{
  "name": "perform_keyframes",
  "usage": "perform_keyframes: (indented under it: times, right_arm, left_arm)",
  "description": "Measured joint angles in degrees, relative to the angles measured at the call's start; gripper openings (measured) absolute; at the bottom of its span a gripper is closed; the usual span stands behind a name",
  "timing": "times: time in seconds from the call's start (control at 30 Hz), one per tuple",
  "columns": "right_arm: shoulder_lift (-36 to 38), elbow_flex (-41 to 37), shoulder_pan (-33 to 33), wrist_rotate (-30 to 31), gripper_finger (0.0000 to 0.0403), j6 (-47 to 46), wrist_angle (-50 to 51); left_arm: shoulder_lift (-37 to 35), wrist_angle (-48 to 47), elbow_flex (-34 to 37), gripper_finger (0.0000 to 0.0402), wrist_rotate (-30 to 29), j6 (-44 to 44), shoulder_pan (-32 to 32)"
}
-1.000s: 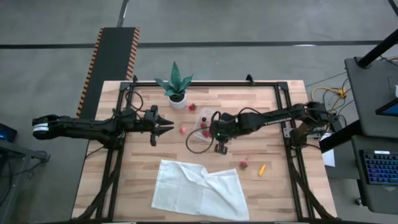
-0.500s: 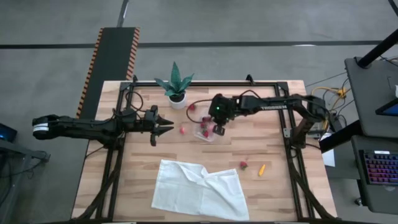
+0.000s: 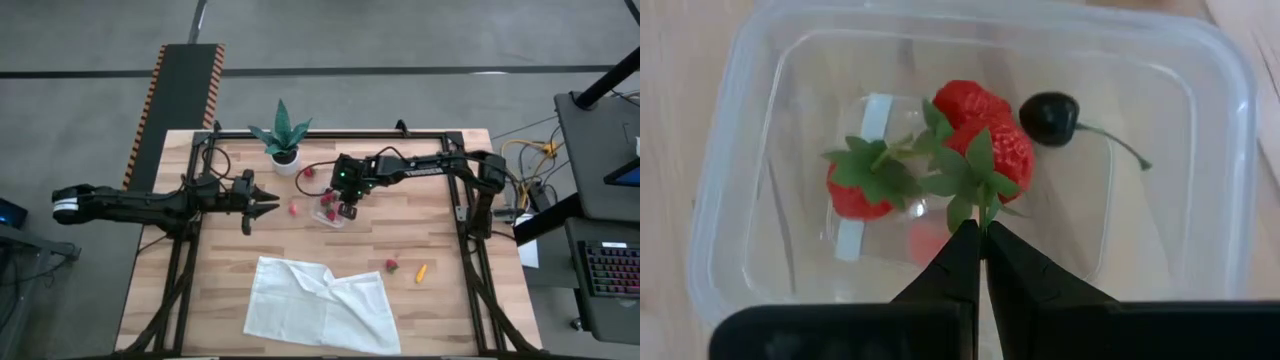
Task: Pick and placing Produce into tupperware
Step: Put the red strawberry into the transparent bin
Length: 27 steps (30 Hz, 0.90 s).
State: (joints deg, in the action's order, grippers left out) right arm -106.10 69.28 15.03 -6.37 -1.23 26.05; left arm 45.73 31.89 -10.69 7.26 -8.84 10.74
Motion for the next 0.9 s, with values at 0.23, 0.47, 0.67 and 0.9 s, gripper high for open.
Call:
perform_keyframes:
  times: [0.23,0.47,0.67,0.9]
  right_arm:
    - [-0.51,1.09,0.00,0.14,0.0039,-0.14,0.27]
    - [-0.24,2.87,0.00,0.22,0.0098,-0.24,3.59]
    - [5.50,5.12,-0.88,0.47,0.0129,-3.20,19.60]
    - [22.21,-2.61,-8.23,2.71,0.0139,-10.94,21.55]
  left_arm:
    - [0.01,-1.70,0.09,0.0089,0.10,-1.27,-0.02]
    - [0.00,-1.67,0.10,0.0089,0.10,-1.34,-0.02]
    - [0.00,-1.98,0.11,0.0089,0.10,-1.51,-0.01]
    - [-0.01,-2.41,0.15,0.0089,-0.06,-1.51,0.00]
